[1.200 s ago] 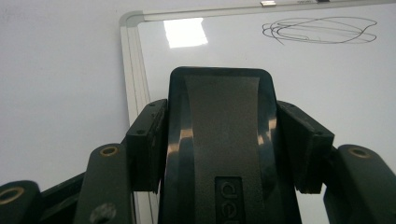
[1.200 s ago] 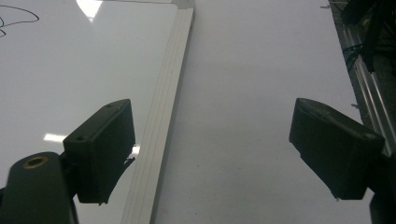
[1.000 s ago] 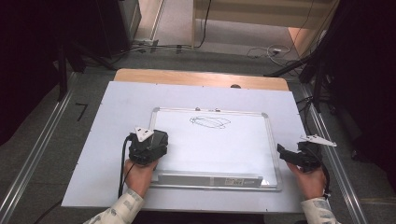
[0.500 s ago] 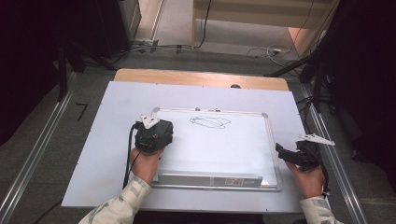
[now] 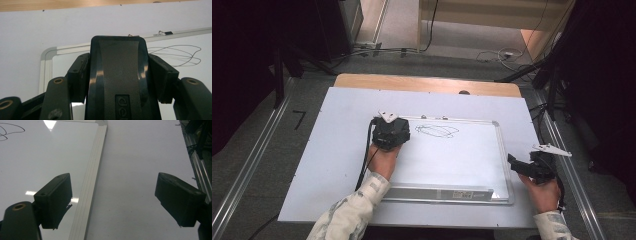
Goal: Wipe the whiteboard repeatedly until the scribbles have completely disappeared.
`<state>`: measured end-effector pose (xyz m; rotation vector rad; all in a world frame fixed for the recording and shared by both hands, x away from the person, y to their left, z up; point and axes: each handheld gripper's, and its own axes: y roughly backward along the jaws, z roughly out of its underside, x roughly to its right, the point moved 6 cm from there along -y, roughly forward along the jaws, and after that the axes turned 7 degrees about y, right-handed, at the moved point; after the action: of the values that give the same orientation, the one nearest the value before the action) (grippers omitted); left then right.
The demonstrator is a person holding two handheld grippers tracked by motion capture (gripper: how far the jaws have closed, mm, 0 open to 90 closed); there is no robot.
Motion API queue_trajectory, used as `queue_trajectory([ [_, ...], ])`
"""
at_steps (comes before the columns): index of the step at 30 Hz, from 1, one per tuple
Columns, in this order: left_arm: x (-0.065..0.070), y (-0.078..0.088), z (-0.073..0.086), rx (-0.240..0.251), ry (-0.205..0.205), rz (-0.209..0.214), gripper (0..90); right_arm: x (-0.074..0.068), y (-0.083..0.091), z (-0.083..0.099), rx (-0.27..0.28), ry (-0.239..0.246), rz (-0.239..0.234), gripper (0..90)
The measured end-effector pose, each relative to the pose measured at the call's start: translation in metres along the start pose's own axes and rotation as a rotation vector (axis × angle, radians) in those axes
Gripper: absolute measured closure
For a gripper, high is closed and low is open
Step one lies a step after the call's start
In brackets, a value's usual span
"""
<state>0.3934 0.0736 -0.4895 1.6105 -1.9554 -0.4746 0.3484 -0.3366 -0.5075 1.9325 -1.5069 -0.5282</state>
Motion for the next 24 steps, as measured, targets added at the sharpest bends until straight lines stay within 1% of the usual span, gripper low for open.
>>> queue_trajectory([
  [2, 0.003, -0.005, -0.001, -0.009, -0.003, 0.0, 40.5, 0.0, 0.0, 0.0, 0.001, -0.001, 0.0, 12.9],
  [4, 0.006, -0.01, -0.001, -0.016, -0.019, -0.001, 40.5, 0.0, 0.0, 0.0, 0.001, -0.001, -0.002, 12.9],
  [7, 0.009, -0.016, -0.002, -0.023, -0.029, -0.001, 40.5, 0.0, 0.0, 0.0, 0.002, 0.0, -0.003, 12.9],
  [11, 0.012, -0.023, -0.002, -0.029, -0.037, -0.003, 40.5, 0.0, 0.0, 0.0, 0.003, 0.0, -0.003, 12.9],
  [15, 0.015, -0.032, -0.003, -0.041, -0.044, -0.013, 40.6, 0.0, 0.0, 0.0, 0.003, 0.0, -0.003, 12.9],
  [18, 0.017, -0.038, -0.004, -0.056, -0.038, -0.015, 40.6, 0.0, 0.0, 0.0, 0.003, 0.0, -0.004, 12.9],
  [19, 0.017, -0.04, -0.004, -0.058, -0.041, -0.018, 40.6, 0.0, 0.0, 0.0, 0.003, -0.001, -0.004, 12.9],
  [22, 0.018, -0.045, -0.005, -0.061, -0.027, -0.019, 40.6, 0.0, 0.001, 0.0, 0.005, 0.0, -0.005, 12.9],
  [24, 0.017, -0.05, -0.003, -0.068, -0.026, -0.025, 40.6, 0.0, 0.001, 0.0, 0.006, 0.0, -0.006, 12.9],
])
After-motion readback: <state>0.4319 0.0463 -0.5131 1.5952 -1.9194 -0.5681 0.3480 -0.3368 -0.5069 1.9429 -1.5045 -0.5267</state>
